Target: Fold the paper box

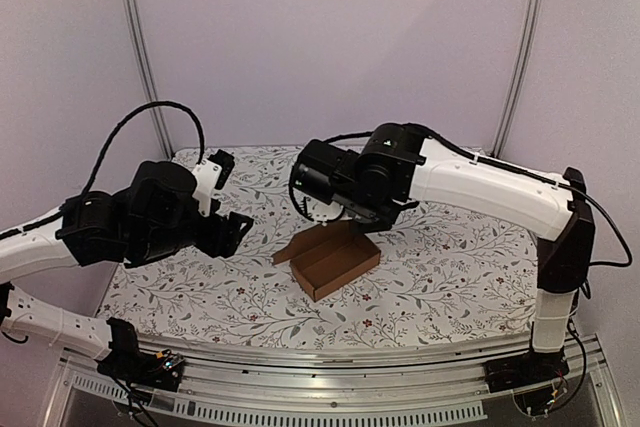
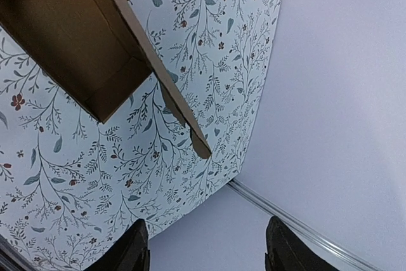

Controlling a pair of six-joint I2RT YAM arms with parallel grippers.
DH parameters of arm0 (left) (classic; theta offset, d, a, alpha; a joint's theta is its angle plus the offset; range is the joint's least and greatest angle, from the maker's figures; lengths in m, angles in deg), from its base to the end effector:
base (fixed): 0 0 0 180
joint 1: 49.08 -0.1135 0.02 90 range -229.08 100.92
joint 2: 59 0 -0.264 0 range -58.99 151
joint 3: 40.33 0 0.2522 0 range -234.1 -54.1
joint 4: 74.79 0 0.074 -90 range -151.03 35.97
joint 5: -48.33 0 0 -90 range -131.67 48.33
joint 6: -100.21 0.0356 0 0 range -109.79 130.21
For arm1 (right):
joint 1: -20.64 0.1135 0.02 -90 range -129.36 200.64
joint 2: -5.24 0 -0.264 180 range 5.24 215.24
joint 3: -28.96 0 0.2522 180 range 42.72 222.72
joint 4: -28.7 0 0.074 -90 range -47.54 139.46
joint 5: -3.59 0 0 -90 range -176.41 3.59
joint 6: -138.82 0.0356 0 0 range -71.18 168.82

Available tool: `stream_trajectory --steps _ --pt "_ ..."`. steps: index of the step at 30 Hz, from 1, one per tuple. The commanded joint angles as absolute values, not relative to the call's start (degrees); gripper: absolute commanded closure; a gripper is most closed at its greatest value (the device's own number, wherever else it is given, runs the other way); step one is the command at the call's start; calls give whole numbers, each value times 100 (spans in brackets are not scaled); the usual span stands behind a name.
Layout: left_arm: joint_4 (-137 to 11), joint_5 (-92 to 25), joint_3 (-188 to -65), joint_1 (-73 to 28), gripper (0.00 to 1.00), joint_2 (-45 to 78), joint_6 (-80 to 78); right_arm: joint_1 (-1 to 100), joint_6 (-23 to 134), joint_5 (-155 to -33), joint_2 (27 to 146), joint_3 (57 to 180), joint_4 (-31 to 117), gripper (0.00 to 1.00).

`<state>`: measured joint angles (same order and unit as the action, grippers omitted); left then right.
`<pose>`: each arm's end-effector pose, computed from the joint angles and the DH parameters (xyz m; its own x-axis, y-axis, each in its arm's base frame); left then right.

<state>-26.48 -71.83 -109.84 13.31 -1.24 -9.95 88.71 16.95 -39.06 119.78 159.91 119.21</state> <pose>0.1133 -0.1780 0.3257 -0.4587 0.2341 -0.8572 0.4485 0.8938 0.0041 0.1731 0.3598 0.3305 -0.0129 -0.9899 0.1408 -0.6595 -0.0974 -0.7454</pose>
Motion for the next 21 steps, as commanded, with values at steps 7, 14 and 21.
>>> stream_trajectory --steps 7,14,21 --pt "-2719 -6638 -10562 1229 23 -245 -1296 8207 2120 -5556 9682 14290 10329 31" --pt "-3272 -6002 -10085 1120 21 -219 -1403 7031 3432 -7543 8445 12194 8358 1" --pt "-3675 -5552 -9646 773 21 -92 -1607 6142 5140 -7974 8030 10752 7028 1"
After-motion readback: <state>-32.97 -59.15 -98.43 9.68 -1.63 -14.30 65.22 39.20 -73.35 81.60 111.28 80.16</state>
